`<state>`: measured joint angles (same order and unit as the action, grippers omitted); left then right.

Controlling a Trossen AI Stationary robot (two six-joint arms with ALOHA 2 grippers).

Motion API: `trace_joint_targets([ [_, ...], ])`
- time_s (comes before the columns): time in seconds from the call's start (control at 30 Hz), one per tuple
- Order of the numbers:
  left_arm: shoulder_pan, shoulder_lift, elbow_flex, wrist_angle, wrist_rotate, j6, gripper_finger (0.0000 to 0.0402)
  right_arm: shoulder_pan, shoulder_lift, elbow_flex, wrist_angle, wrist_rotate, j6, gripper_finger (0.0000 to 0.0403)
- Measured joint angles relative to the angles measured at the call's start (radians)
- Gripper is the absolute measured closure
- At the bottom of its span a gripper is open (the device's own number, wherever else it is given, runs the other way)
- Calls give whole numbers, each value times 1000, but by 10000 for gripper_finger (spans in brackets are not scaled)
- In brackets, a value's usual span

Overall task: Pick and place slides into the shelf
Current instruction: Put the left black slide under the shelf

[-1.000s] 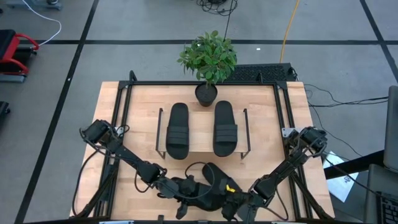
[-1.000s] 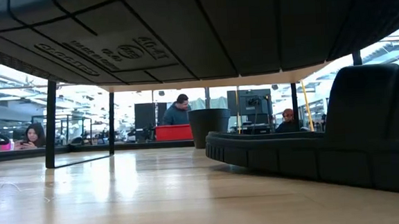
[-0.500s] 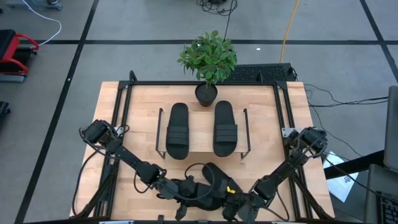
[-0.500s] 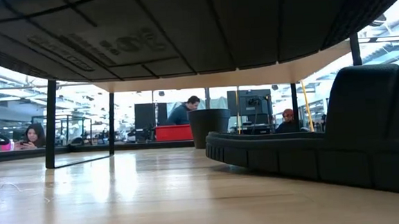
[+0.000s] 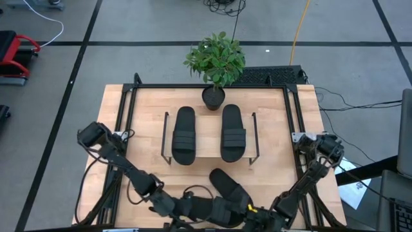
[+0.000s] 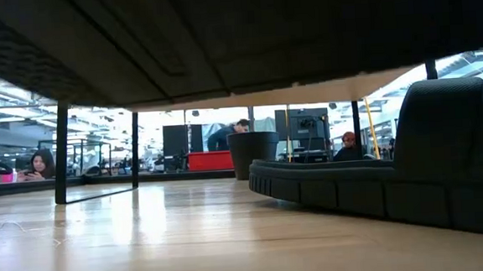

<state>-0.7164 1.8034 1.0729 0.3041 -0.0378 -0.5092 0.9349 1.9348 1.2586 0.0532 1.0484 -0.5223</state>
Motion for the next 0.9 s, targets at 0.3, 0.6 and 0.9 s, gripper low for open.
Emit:
trace_joint_targets([
  [0.3, -93, -129, -1, -254, -259, -20, 266, -8, 40, 178, -272, 75, 169, 402],
  [0.6, -196, -157, -2, -280, -414, -27, 266, -111, 218, 382, -422, 152, 208, 402],
  [0.9, -289, -156, -2, -288, -514, -39, 266, -137, 350, 648, -688, 156, 400, 402],
])
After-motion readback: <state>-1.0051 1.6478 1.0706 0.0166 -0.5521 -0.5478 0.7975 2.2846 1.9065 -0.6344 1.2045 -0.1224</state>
